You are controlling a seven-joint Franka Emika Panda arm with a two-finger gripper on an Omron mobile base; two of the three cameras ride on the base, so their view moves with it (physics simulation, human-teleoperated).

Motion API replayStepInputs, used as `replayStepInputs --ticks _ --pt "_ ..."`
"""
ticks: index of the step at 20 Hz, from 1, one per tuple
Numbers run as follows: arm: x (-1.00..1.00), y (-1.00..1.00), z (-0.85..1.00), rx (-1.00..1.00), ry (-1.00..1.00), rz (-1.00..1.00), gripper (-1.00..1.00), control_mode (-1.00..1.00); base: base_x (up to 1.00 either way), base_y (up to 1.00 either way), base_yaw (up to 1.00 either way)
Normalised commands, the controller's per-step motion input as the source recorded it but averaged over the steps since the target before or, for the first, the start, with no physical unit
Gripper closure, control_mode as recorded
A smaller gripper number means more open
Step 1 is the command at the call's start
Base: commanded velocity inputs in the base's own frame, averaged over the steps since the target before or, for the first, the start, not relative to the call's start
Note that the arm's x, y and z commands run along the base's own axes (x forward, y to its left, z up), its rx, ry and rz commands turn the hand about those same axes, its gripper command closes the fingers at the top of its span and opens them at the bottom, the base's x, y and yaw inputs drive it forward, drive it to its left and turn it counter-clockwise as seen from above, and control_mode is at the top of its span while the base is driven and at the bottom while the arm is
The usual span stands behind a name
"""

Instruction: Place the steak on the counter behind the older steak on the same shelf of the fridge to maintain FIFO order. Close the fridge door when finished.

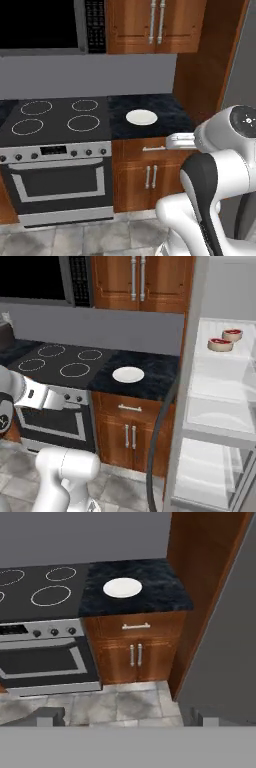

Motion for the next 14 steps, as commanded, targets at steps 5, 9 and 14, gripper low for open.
replayStepInputs --ticks 5,9,14 --pt "0.0 0.0 0.0 0.0 0.0 0.0 -1.0 1.0 0.45 0.29 -0.73" --pt "0.0 0.0 0.0 0.0 0.0 0.0 -1.0 1.0 0.54 0.6 -0.64" --pt "0.0 0.0 0.0 0.0 0.0 0.0 -1.0 1.0 0.52 0.46 -0.65"
